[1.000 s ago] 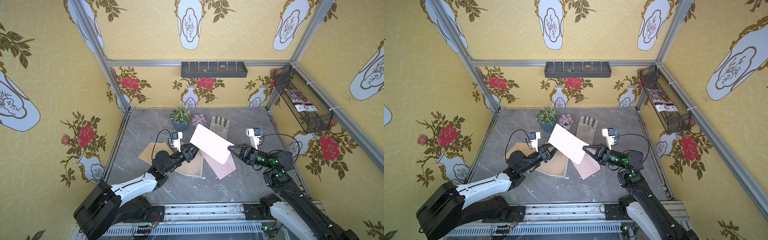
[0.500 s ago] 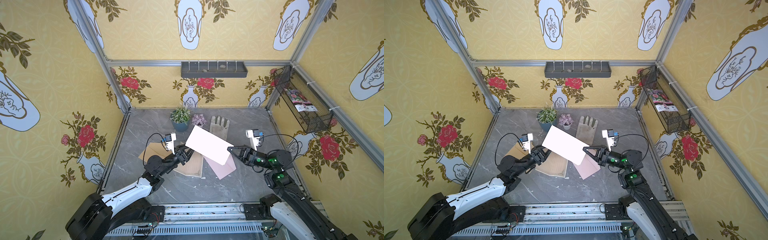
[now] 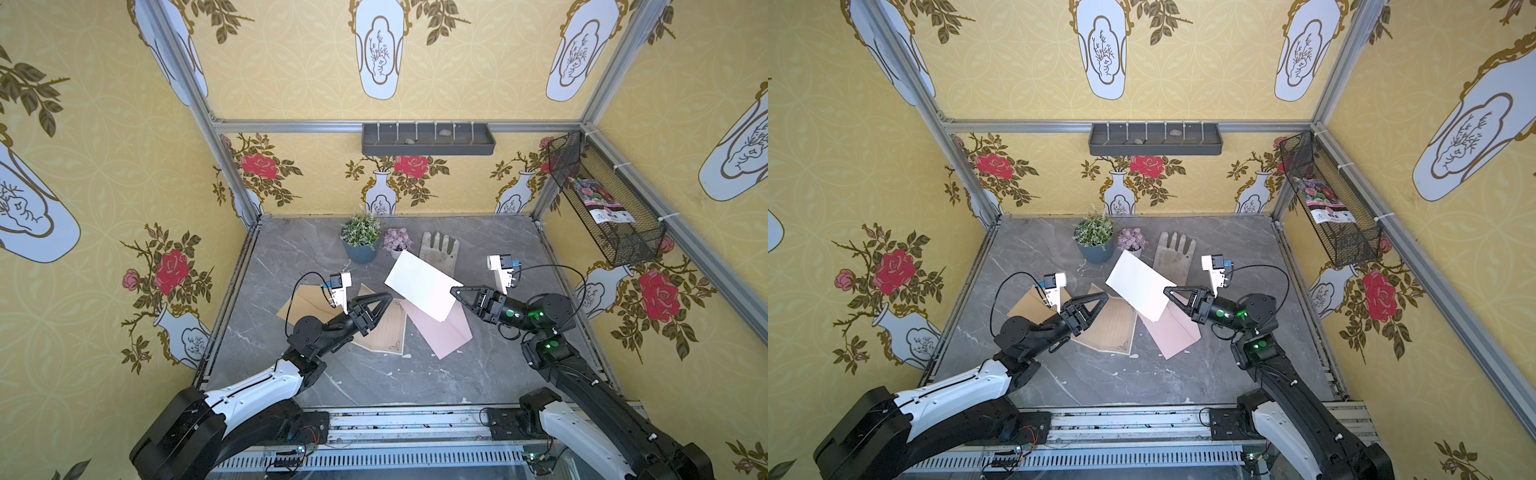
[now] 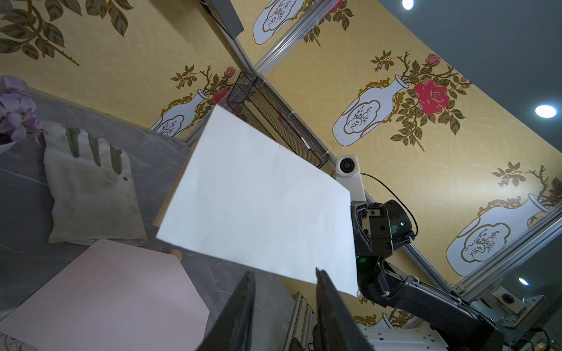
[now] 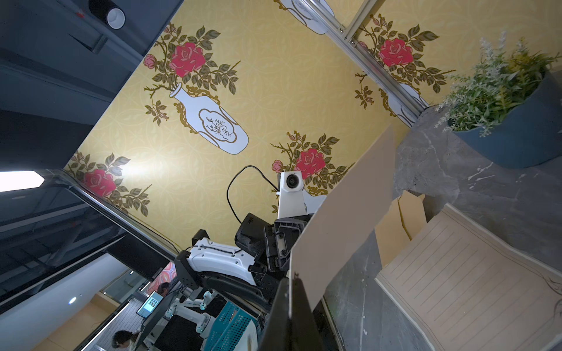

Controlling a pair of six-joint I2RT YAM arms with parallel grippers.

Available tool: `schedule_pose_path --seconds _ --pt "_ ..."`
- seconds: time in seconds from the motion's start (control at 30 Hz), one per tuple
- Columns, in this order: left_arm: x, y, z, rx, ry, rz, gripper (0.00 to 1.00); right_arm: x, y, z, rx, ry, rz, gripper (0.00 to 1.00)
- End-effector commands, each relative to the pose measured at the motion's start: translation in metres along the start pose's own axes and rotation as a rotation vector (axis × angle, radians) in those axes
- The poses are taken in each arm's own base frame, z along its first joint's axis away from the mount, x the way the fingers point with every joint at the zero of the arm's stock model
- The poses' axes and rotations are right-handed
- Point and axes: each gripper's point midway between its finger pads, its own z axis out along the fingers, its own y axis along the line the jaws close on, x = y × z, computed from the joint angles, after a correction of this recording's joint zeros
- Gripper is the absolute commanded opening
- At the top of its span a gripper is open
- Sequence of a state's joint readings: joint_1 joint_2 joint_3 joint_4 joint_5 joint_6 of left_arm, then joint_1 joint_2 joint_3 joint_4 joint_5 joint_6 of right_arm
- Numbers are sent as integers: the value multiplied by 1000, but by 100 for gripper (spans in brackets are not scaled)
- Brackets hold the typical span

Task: Take the letter paper out of the envelope
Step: Place the letter paper at the center of the board.

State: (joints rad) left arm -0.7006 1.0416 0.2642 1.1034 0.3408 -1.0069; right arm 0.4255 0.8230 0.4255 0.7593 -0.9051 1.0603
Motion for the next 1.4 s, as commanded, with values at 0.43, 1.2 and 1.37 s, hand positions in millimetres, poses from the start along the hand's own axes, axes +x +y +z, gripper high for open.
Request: schedule_pose_path --seconds 0.43,1.2,1.37 --pt "14 24 10 -85 69 -28 41 9 -13 -3 185 78 -43 0" --pt "21 34 3 -119 76 -35 42 10 -129 -115 377 -199 253 0" --pt "24 39 8 -132 92 -35 42 21 -107 -90 412 -108 196 0"
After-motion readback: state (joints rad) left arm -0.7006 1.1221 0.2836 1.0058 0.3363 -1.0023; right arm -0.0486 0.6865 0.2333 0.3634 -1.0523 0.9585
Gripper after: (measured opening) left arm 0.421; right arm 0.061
